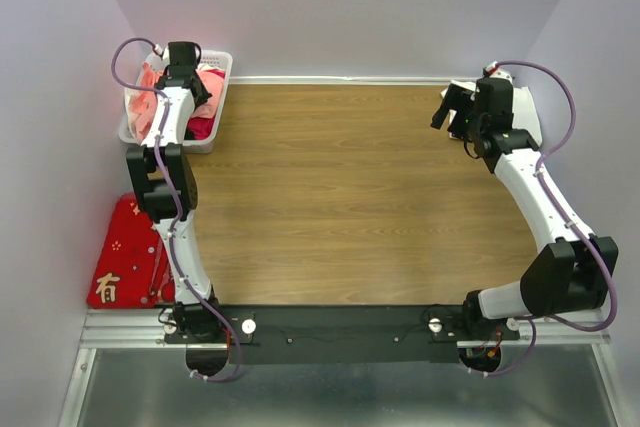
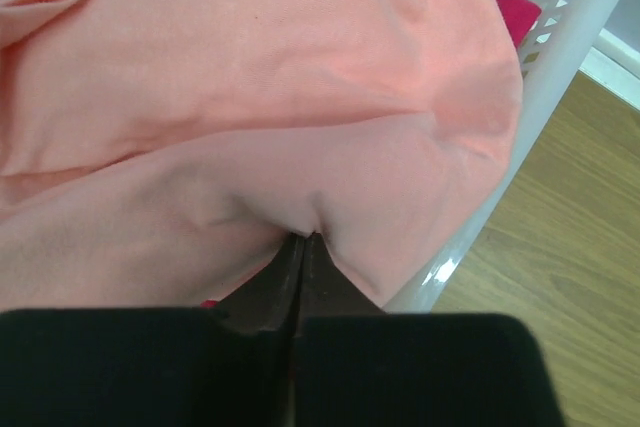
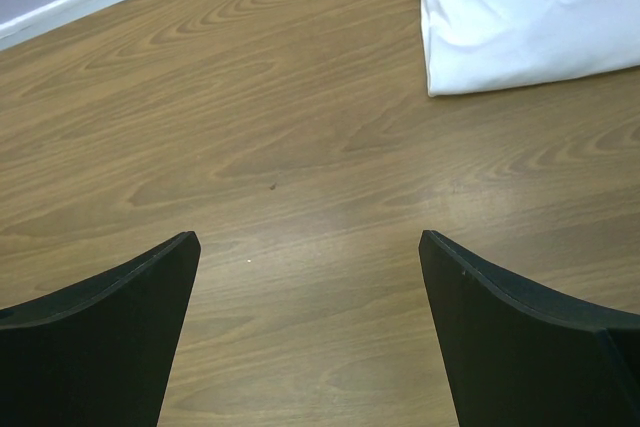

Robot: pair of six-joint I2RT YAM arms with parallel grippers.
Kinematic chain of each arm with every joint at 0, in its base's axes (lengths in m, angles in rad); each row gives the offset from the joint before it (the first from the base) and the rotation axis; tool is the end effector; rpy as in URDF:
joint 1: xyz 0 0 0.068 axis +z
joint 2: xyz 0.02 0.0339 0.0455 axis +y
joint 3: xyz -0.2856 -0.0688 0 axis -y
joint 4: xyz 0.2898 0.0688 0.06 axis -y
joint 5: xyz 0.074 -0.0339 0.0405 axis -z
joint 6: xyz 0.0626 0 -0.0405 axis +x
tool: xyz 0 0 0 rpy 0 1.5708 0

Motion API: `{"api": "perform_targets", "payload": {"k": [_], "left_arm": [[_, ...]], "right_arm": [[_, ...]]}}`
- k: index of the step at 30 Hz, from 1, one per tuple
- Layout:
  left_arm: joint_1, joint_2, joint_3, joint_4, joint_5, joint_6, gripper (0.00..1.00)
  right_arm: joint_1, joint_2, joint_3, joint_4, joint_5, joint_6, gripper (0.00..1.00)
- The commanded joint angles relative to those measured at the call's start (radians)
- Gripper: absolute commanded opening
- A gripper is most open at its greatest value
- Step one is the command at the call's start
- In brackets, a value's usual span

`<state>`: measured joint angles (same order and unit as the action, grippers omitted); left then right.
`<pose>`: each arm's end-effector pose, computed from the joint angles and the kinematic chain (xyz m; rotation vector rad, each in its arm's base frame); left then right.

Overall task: Fold and stack the t-shirts
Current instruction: Grab the tshirt from the pile, then move the tshirt to the center of the board

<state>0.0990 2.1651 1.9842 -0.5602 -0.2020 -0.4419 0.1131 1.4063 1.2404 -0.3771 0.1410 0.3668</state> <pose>0.5716 0.0694 0.2657 -0.7109 2.1812 0.0567 0.3839 0.0348 0.3363 0.3502 2.0816 0.1383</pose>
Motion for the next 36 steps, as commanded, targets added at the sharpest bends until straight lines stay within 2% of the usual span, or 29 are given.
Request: {"api": "perform_targets", "payload": {"k": [1,6,16,25,32,36], "left_arm": [[0.004,-0.007,0.016,-0.020,-0.030,0.014,0.00],[0.001,-0.073,-0.024,-0.006,-0.024,0.028,0.00],[-0.091,-0.364,-0.102,0.034,-0.016,0.080,0.00],[-0.338,-0.560,-0.049,0.103,-0.024,0.160,0.00],[-0.559,-0.616,-0.013,0.186,0.079,0.195,0.00],[-0.695,-0.622,-0.051,0.218,0.105,0.213,0.00]], "right_arm": [[0.005,0.003,0.024,-0.017,-0.007,0.024,1.00],[0.005,-0.010,0.013,-0.019,-0.015,0.043,1.00],[0.005,-0.058,-0.013,-0.019,-0.003,0.054,1.00],[0.005,-0.101,-0.006,-0.020,0.040,0.058,1.00],[0.005,-0.150,-0.009,-0.020,0.115,0.060,1.00],[0.005,-0.184,-0.028,-0.025,0.153,0.066,1.00]]}}
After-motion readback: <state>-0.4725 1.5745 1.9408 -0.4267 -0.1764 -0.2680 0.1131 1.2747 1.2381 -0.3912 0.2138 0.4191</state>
